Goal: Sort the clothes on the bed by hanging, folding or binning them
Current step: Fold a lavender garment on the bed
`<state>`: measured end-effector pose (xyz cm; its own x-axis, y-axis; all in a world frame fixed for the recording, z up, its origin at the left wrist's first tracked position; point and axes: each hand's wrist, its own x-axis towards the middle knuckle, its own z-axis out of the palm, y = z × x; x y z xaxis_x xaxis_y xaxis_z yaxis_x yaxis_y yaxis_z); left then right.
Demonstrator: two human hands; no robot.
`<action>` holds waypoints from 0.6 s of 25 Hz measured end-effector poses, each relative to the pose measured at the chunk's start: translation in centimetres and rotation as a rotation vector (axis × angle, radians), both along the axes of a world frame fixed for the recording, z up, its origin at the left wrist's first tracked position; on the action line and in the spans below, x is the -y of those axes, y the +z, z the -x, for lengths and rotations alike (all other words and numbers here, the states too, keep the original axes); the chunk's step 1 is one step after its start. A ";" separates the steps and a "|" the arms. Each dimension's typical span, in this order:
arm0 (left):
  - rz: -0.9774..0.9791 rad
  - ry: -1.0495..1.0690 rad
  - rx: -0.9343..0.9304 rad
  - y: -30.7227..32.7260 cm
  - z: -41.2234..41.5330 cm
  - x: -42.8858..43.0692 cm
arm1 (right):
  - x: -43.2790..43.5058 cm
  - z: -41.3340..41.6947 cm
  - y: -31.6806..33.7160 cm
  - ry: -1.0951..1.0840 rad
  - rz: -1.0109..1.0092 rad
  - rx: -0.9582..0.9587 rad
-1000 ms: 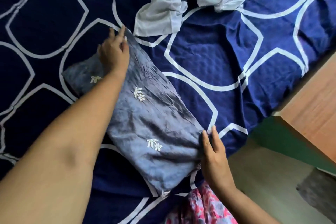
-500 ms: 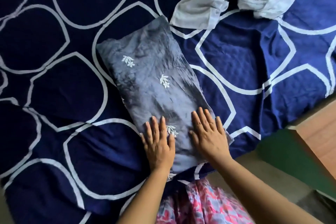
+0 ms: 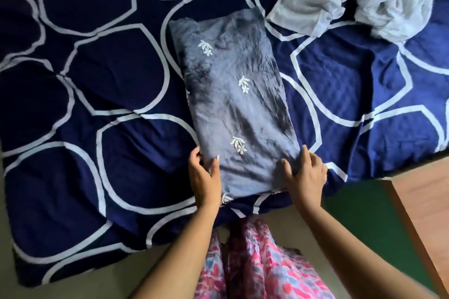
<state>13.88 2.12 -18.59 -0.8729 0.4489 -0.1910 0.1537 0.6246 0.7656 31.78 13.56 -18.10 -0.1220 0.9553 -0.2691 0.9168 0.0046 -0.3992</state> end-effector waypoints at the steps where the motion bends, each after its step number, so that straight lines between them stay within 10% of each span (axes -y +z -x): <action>1: 0.039 0.022 0.159 0.6 -0.2 0.1 | -0.3 0.0 0.6 -0.063 0.067 -0.008; 8: 0.046 0.028 0.520 2.2 -0.8 5.8 | 0.9 -2.0 2.7 -0.036 0.448 -0.278; 15: -0.030 0.089 0.717 4.7 -4.5 11.8 | 8.2 -6.1 4.2 -0.463 0.810 -0.818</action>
